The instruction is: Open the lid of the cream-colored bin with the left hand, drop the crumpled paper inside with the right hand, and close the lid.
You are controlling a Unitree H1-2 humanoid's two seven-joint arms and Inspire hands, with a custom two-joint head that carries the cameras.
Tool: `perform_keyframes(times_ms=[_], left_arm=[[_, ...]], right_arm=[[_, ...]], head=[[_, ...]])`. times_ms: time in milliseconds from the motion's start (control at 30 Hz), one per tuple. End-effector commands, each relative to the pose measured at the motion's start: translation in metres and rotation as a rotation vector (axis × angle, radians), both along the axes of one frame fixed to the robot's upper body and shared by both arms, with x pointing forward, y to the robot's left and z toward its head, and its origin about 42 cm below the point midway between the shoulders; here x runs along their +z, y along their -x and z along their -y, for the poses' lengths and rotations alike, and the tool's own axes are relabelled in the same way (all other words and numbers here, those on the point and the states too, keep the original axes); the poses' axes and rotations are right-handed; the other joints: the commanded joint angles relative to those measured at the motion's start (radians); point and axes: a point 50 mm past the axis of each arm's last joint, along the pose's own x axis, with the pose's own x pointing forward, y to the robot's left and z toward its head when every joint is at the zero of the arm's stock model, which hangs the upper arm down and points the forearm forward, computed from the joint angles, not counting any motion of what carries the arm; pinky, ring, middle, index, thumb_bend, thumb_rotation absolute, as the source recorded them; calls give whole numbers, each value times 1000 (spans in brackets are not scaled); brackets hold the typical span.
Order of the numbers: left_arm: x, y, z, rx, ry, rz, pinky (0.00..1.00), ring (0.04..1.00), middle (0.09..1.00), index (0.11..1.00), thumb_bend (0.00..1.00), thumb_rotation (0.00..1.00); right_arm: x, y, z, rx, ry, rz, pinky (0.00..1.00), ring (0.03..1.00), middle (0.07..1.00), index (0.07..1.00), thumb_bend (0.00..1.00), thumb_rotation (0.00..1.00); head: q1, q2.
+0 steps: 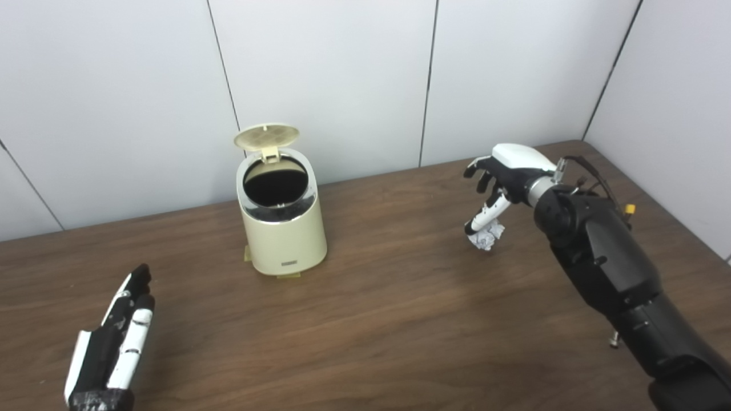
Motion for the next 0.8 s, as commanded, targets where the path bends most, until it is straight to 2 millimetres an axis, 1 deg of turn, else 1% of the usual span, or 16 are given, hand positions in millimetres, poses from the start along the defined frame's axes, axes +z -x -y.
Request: perform_keyframes(times_ms=[0, 100, 133, 233, 333, 400, 433, 467, 567, 600, 633, 667, 767], left_arm=[[18, -6, 3, -6, -4, 78, 1000, 996, 969, 977, 459, 731], [22, -5, 4, -6, -9, 83, 1000, 995, 967, 977, 458, 723], [23, -5, 3, -7, -8, 85, 1000, 994, 968, 979, 453, 730], [25, -6, 2, -11, -4, 97, 1000, 994, 969, 984, 441, 727], [24, -6, 0, -12, 6, 99, 1000, 992, 969, 989, 437, 724], [25, -7, 0, -14, -3, 99, 1000, 995, 969, 992, 432, 735], [26, -7, 0, -16, -8, 100, 1000, 998, 973, 997, 423, 752], [26, -7, 0, -16, -9, 98, 1000, 999, 974, 999, 420, 757], [26, -8, -2, -16, -7, 94, 1000, 999, 975, 999, 425, 756], [25, -8, -3, -17, -8, 95, 1000, 999, 975, 997, 434, 748], [25, -8, -4, -19, -8, 97, 1000, 998, 974, 994, 436, 743], [25, -8, -5, -21, -10, 99, 1000, 997, 972, 994, 434, 739], [26, -9, -6, -24, -11, 103, 1000, 989, 967, 996, 436, 737]], right_arm=[[27, -1, 5, -7, 18, 86, 449, 631, 701, 791, 1000, 261], [27, 0, 7, -2, 20, 81, 421, 594, 657, 790, 1000, 267], [28, 1, 7, -1, 20, 76, 441, 619, 684, 791, 1000, 266], [30, 3, 7, 1, 23, 62, 619, 774, 829, 798, 1000, 259], [31, 4, 9, -1, 26, 49, 677, 810, 856, 804, 1000, 248], [31, 4, 9, -3, 34, 47, 647, 791, 839, 800, 1000, 253], [31, 5, 9, -2, 36, 48, 488, 656, 727, 795, 1000, 246], [31, 5, 10, -5, 45, 44, 434, 610, 689, 793, 1000, 244], [29, 5, 11, -18, 61, 27, 457, 647, 719, 789, 1000, 253], [28, 6, 10, -23, 62, 22, 421, 607, 688, 789, 1000, 244], [26, 6, 10, -26, 63, 18, 416, 600, 683, 789, 1000, 240], [25, 7, 10, -29, 60, 14, 444, 621, 701, 790, 1000, 237], [21, 8, 9, -37, 68, 0, 481, 640, 702, 789, 1000, 236]], head=[[1, 2], [8, -3], [5, -5], [-5, -8], [-14, -6], [-16, 0], [-15, 2], [-17, 7], [-23, 13], [-28, 14], [-29, 14], [-35, 13], [-42, 14]])
